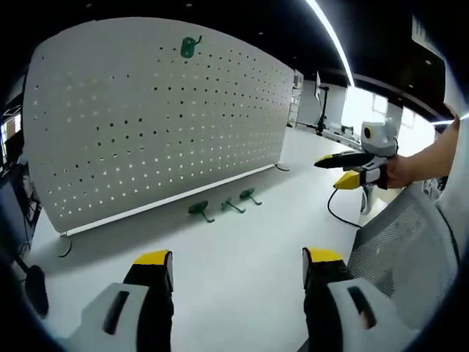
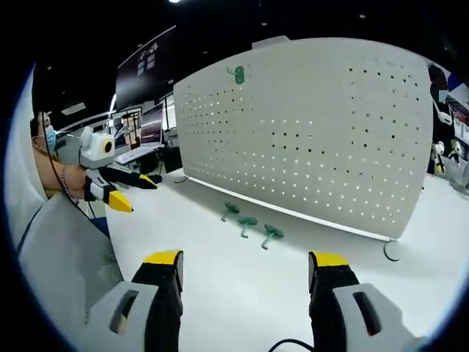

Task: Insert the hook assembly into the mounting plate slot until the hook locks in place.

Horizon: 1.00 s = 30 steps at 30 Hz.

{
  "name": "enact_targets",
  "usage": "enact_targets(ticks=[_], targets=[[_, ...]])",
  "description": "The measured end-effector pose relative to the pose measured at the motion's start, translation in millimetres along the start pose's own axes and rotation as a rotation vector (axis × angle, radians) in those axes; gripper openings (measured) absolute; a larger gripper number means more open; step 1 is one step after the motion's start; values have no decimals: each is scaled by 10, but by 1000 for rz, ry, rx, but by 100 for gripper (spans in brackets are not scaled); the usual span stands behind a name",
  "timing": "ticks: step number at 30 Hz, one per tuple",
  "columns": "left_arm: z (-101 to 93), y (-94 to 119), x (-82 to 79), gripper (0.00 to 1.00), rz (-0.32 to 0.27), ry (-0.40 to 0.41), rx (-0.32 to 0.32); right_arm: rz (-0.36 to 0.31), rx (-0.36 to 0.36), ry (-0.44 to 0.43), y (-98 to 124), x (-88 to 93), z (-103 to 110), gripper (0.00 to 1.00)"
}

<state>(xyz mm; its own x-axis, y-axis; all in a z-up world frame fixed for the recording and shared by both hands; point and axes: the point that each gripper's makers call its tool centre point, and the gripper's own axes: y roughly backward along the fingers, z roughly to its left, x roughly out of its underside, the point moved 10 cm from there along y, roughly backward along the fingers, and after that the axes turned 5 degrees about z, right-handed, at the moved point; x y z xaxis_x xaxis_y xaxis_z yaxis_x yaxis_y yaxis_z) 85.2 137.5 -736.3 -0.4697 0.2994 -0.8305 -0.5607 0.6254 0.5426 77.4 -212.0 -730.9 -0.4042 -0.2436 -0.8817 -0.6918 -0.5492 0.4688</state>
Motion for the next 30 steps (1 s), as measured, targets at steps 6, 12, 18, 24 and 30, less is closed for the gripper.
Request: enact_targets(ticks=[6, 12, 18, 24, 30], targets=[[62, -24, -72, 74, 22, -24, 17, 10, -9, 6, -8, 6, 16, 67], [148, -103, -187, 74, 66, -85, 51, 27, -12, 26, -16, 2, 38, 67], [230, -216, -285, 75, 119, -150, 91, 26, -9, 15, -13, 3, 27, 67], [335, -338, -412, 75, 172, -223, 129, 20, 7, -2, -7, 10, -7, 66], [441, -438, -497, 74, 208, -285, 160, 21, 9, -6, -5, 16, -13, 66]])
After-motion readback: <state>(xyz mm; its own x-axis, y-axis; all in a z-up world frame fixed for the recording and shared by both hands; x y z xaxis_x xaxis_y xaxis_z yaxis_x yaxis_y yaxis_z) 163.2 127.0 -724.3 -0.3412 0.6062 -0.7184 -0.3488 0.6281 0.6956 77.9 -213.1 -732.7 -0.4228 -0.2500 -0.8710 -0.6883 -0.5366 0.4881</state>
